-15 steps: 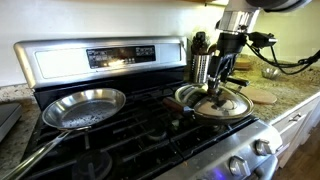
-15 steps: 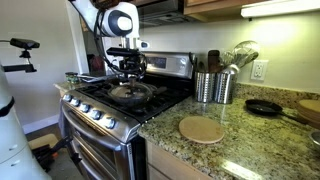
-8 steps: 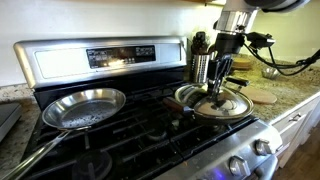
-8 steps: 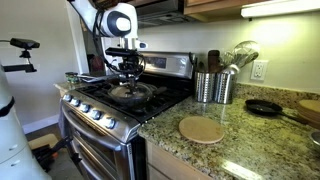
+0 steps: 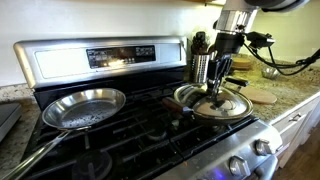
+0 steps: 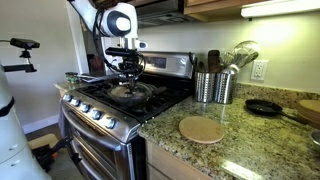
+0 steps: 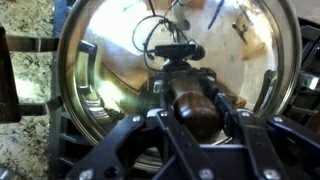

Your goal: Take the lid off the wok and place it on the counter

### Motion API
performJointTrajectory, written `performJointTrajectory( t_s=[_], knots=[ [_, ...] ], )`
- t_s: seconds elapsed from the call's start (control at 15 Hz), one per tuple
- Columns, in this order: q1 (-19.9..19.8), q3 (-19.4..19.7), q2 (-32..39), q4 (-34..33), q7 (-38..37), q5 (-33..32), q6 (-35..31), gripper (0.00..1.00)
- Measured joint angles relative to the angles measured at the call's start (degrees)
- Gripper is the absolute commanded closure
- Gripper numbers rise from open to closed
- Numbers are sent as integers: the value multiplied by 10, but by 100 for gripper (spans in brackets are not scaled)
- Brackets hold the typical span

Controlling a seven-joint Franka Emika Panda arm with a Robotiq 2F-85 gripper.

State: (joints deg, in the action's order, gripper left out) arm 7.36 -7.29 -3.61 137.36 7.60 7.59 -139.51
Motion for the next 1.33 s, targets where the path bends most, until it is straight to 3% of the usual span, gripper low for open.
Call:
performJointTrajectory(
  t_s=[0.67,1.0,1.33],
  knots=[
    [1,6,-101,2,5,13,33,79],
    [-11,44,-144,1,6,9,63,79],
    [-60,85,-153,-4,6,-19,72,79]
  ],
)
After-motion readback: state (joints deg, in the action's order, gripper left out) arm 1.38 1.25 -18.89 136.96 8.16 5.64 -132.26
